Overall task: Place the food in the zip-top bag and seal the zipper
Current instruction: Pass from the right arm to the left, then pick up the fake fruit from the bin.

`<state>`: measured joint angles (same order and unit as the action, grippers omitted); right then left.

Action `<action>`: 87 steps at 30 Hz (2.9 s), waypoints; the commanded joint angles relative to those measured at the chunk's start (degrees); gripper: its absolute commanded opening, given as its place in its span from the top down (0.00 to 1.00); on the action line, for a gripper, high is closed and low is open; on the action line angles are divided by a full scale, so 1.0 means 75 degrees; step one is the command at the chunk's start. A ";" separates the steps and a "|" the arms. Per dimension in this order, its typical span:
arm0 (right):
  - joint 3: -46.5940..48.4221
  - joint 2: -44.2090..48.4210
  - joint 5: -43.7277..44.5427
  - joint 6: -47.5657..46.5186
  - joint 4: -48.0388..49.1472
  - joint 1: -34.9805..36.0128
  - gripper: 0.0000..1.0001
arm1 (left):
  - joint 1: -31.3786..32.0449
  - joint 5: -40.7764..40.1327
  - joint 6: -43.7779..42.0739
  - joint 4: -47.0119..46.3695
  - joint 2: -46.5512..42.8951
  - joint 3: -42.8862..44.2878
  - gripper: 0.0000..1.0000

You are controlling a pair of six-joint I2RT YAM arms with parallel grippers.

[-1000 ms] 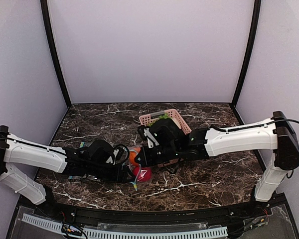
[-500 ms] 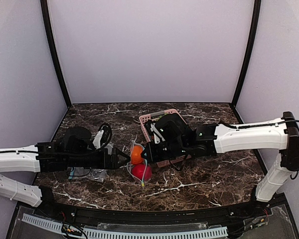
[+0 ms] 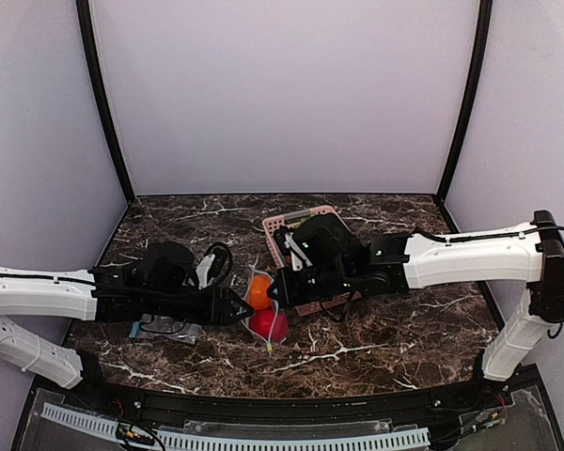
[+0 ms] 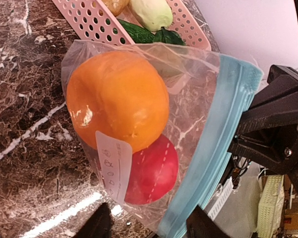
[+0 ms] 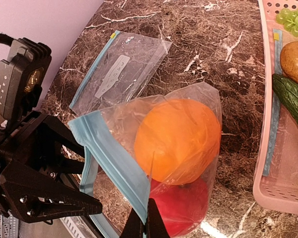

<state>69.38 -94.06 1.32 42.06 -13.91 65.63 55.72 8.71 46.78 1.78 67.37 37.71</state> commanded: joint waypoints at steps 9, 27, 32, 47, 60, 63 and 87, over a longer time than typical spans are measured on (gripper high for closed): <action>0.0127 -0.0056 0.0064 -0.0121 -0.0073 -0.0020 1.00 | -0.0006 -0.0062 0.0028 0.0073 0.0270 0.0373 0.98; 0.0830 0.0646 0.0522 -0.1794 -0.2240 -0.1714 0.23 | -0.0794 0.0228 0.0721 -0.0585 -0.0342 -0.0312 0.99; 0.1410 -0.0126 0.0160 -0.2476 -0.2279 -0.2222 0.29 | -0.1221 0.0380 0.0689 -0.0490 -0.0429 -0.0341 0.99; 0.2991 -0.2487 -0.0919 -0.3043 -0.1931 -0.2238 0.50 | -0.1612 0.0596 0.0691 -0.0381 -0.0527 -0.0497 0.99; 0.3508 -0.3478 -0.1088 -0.3439 -0.1933 -0.2086 0.80 | -0.1670 0.0594 0.0729 -0.0288 -0.0739 -0.0636 0.99; 0.3440 -0.3437 -0.1130 -0.3572 -0.1957 -0.2020 0.91 | -0.1679 0.0572 0.0745 -0.0284 -0.0817 -0.0670 0.99; -0.1364 0.0686 -0.1068 -0.3641 -0.2490 -0.1312 1.00 | -0.1699 0.0433 0.0602 0.0381 -0.1779 -0.0980 0.99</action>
<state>62.78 -92.07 -4.97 14.41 -30.35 55.53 43.42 12.58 52.10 3.16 55.66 31.57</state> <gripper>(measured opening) 0.031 0.009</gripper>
